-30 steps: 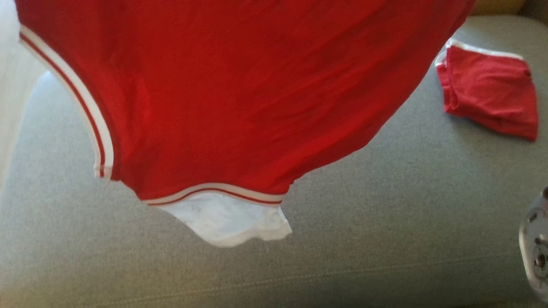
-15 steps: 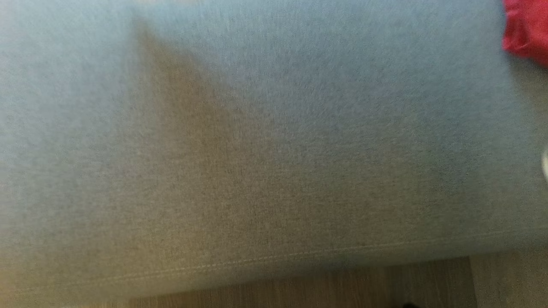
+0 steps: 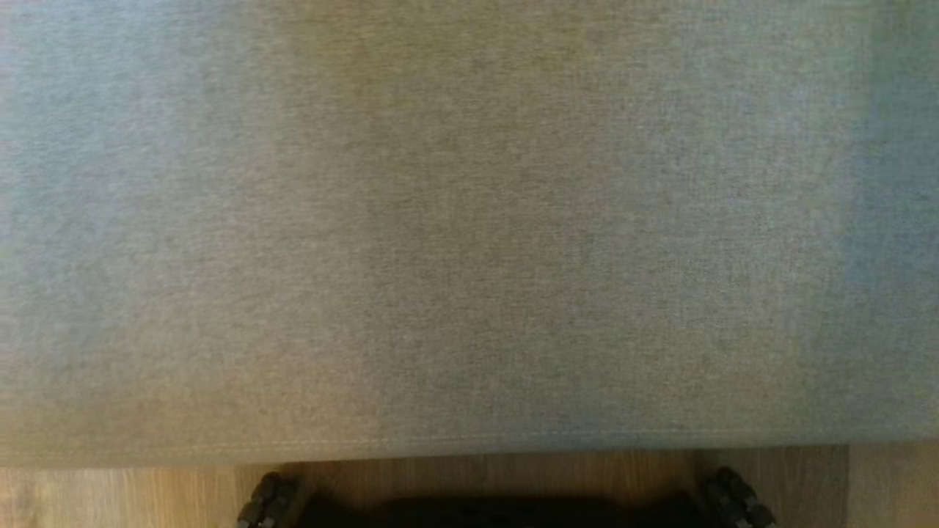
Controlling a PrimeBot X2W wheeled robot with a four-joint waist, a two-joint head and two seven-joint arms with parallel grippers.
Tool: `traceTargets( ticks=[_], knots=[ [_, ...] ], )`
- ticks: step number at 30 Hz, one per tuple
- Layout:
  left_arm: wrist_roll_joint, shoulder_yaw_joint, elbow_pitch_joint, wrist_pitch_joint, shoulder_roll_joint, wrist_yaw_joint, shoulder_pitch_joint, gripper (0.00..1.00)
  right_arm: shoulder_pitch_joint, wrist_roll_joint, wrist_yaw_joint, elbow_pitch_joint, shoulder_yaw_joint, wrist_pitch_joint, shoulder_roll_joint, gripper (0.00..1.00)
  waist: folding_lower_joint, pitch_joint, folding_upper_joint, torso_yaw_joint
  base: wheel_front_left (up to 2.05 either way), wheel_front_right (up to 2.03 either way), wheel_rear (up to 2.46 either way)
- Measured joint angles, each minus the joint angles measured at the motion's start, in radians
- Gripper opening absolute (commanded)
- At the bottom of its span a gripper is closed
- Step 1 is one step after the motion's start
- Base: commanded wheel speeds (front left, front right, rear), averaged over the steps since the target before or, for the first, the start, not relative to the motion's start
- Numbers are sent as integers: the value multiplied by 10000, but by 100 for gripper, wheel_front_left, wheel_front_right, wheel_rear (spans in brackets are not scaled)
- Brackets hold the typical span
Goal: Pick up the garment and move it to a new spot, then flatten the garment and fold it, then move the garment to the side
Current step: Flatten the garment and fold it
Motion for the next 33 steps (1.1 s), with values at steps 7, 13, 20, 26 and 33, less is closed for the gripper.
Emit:
traceTargets(
  ticks=[7, 13, 20, 26, 33],
  knots=[
    [-1012, 1164, -2451, 0, 10, -453, 4316, 0, 2457, 1172, 0, -690, 963, 485, -531, 0, -7, -1004, 0, 62, 0, 0, 0],
    [-920, 2211, -4023, 0, 10, -629, 8450, 0, 5618, 1937, 0, -2675, 1317, 1377, -1626, 0, -7, -2226, 1, -150, 0, 0, 0],
    [-625, 2000, -4458, 2, 372, -968, 11405, 0, 9286, 2468, 2, -5519, 593, 2709, -2173, 0, -8, -3507, 1, -381, 0, 0, 0],
    [-970, 1954, -5070, 2, 242, -980, 12994, 0, 11816, 2385, 0, -7687, -997, 3476, -1914, 0, -8, -4281, 1, -557, 0, 0, 0],
    [-1499, 1732, -5889, 29, 339, -1035, 14841, 0, 13905, 2063, 0, -9465, -2347, 4330, -1112, 0, -8, -4645, 1, -622, 0, 0, 0]
  ],
)
